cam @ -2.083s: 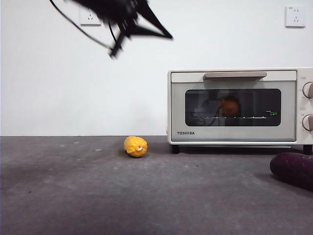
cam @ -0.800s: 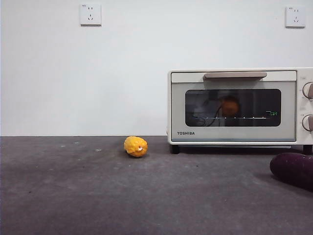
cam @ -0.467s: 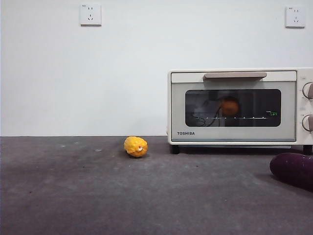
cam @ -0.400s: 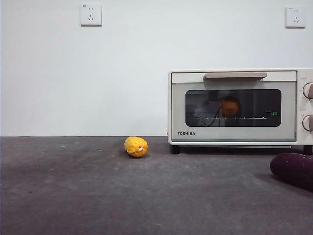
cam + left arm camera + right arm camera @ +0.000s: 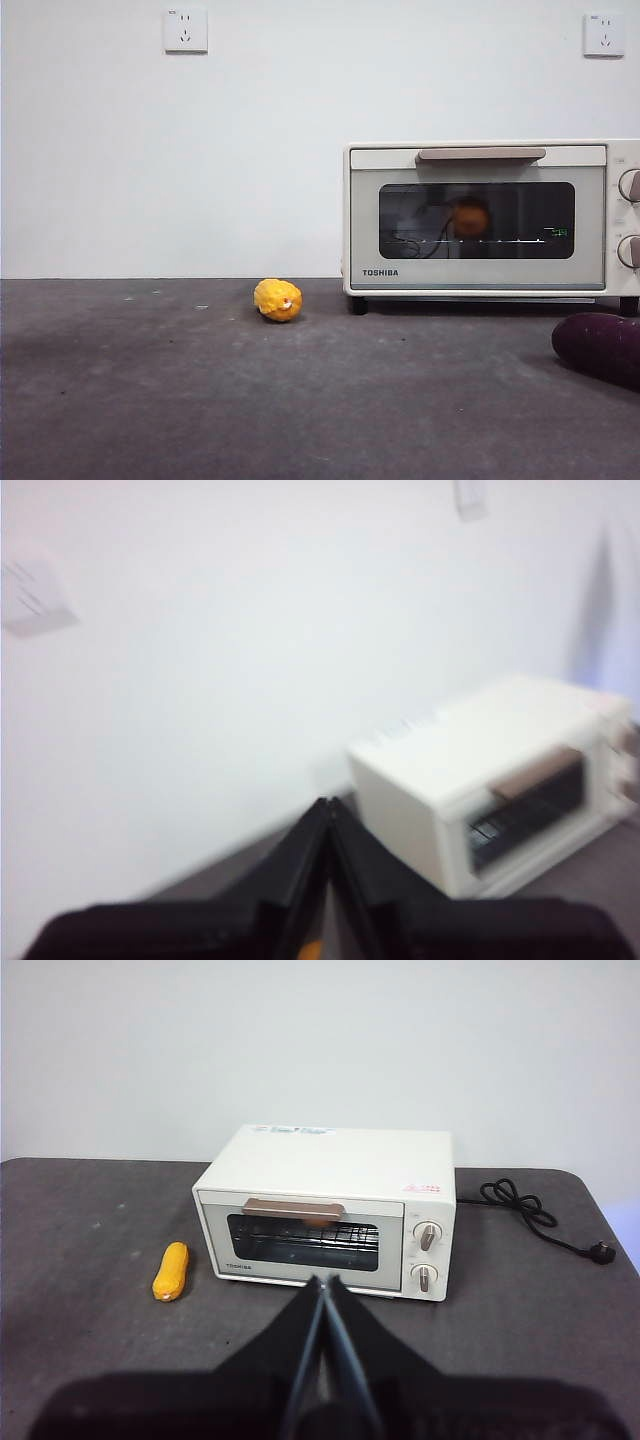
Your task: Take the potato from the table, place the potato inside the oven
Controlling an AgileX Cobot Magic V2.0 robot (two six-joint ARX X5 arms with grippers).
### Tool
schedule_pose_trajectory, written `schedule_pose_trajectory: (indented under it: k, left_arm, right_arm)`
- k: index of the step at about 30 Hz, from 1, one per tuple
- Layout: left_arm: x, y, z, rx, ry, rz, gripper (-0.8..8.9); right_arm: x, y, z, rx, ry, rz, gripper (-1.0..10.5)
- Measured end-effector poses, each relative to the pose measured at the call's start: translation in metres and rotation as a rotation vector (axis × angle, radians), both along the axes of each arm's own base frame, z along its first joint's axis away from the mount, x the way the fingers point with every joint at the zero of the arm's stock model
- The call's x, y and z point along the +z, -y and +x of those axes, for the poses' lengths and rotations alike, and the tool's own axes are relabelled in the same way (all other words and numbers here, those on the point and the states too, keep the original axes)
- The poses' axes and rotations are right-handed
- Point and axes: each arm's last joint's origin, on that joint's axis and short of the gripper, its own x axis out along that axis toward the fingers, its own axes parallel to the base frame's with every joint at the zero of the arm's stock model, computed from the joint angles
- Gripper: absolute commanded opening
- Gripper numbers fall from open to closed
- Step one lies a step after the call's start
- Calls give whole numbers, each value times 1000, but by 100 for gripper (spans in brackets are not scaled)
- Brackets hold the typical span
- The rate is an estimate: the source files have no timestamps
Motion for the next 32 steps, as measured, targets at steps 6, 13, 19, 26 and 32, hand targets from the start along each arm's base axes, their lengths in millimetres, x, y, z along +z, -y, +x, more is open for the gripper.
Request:
schedule_pose_trajectory:
  k: [6,13,19,26,32]
  left_arm:
    - [-76,-11,9,117,-14,6,-4]
    - [-138,-15,20,168,-121,22,-4]
    - [-164,-16,15,169,-57,13,-4]
    - [-193,-20,6,273,-6,-27,-4]
    - [-217,-23,4,352,-39,-96,-4]
  right_arm:
    - [0,0,0,0,0,0,1]
    - [0,0,0,0,0,0,1]
    - [0,0,0,0,0,0,1]
    - [0,0,0,0,0,0,1]
    - [0,0,0,0,0,0,1]
